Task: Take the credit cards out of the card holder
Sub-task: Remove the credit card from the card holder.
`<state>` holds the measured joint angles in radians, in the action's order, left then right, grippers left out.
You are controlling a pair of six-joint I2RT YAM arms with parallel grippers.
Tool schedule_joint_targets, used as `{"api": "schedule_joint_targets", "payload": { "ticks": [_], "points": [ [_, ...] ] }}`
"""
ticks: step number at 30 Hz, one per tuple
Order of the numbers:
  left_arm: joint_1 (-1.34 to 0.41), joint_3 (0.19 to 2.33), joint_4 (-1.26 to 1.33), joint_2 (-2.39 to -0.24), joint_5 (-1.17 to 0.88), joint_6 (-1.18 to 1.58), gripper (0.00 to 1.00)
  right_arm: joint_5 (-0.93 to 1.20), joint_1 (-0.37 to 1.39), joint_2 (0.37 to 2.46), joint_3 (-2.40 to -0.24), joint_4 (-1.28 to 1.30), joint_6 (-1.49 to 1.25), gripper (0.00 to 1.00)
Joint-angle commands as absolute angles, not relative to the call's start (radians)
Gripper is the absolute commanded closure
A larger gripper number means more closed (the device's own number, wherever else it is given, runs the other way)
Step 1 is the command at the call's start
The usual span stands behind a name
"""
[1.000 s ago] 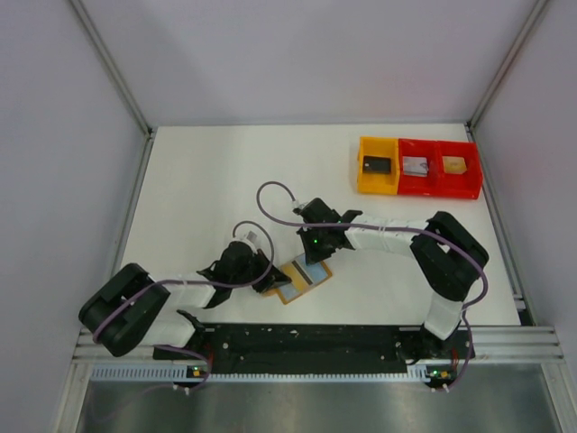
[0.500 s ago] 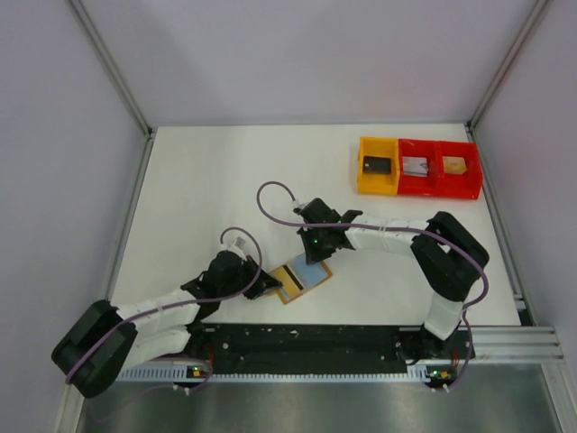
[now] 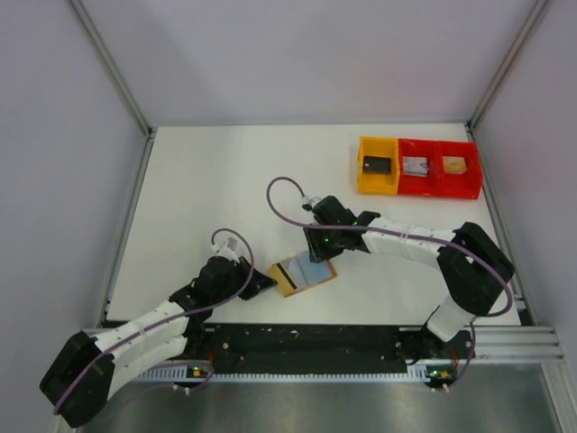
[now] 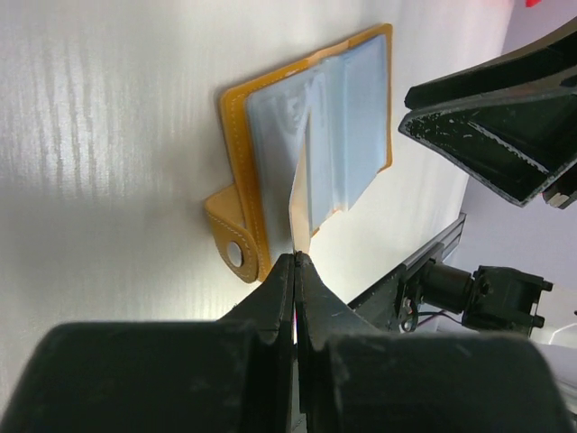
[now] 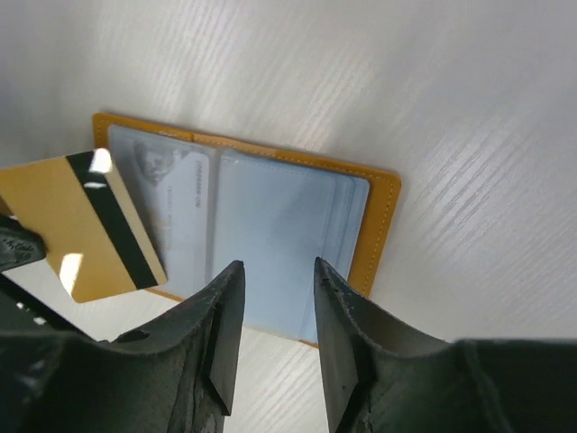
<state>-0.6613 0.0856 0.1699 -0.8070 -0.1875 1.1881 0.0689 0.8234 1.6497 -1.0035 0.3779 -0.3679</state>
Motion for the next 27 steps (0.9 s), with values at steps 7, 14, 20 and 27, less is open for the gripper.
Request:
{"api": "schedule_joint_targets", "payload": {
  "ticks": [7,14,20,27],
  "points": [
    [-0.661,0.087,0.202,-0.689,-0.159,1.082,1.0,0.236,0.821,1.477,-0.942,0.189,-0.341,0.38],
    [-0.66,0.084,0.264,-0.663,-0.192,1.035,1.0,0.461,0.785,1.522,-0.943,0.095,-0.308,0.21],
    [-0.66,0.081,0.334,-0.605,-0.239,0.993,1.0,0.669,0.741,1.545,-0.89,-0.06,-0.347,0.21],
    [-0.66,0.097,0.367,-0.545,-0.27,0.951,1.0,0.837,0.726,1.554,-0.856,-0.173,-0.388,0.32]
  ]
}}
